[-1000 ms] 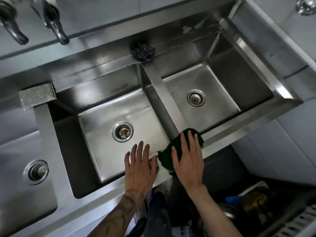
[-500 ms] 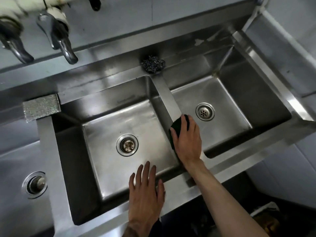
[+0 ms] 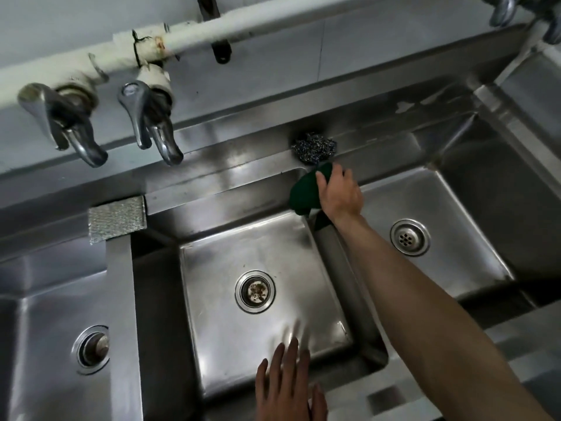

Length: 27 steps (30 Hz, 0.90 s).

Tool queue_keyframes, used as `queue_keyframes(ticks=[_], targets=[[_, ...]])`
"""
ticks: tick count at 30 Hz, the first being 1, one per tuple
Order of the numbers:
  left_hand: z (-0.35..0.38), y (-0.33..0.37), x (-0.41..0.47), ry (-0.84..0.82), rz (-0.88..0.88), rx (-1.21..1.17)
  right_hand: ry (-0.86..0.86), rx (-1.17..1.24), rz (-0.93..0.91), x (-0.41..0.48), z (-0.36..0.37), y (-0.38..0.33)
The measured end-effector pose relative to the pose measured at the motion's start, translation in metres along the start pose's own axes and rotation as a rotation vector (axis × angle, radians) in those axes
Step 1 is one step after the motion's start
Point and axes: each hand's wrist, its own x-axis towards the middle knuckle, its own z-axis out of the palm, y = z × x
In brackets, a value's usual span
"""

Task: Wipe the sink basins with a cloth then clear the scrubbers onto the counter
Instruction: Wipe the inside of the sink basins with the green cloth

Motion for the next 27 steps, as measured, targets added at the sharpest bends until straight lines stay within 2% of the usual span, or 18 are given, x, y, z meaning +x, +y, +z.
queue_keyframes(ticks=[6,12,16,21,27], targets=[[-0.008,0.001,-0.003,-0.072,0.010,-0.079,-0.060,-0.043,-0.081,-0.100,-0.033,0.071],[-0.027,0.003,-0.008,-0.202,0.037,-0.111,-0.221,-0.128,-0.025,-0.227,-0.082,0.155],[-0.039,-0.006,-0.010,-0.224,0.076,-0.154,-0.209,-0.117,-0.113,-0.289,-0.083,0.191],[-0.056,-0.062,-0.036,-0.207,0.141,-0.089,-0.027,-0.149,-0.130,-0.336,-0.052,0.165],[-0.076,-0.130,-0.069,-0.173,0.174,-0.007,0.030,-0.163,-0.216,-0.437,0.027,0.070]])
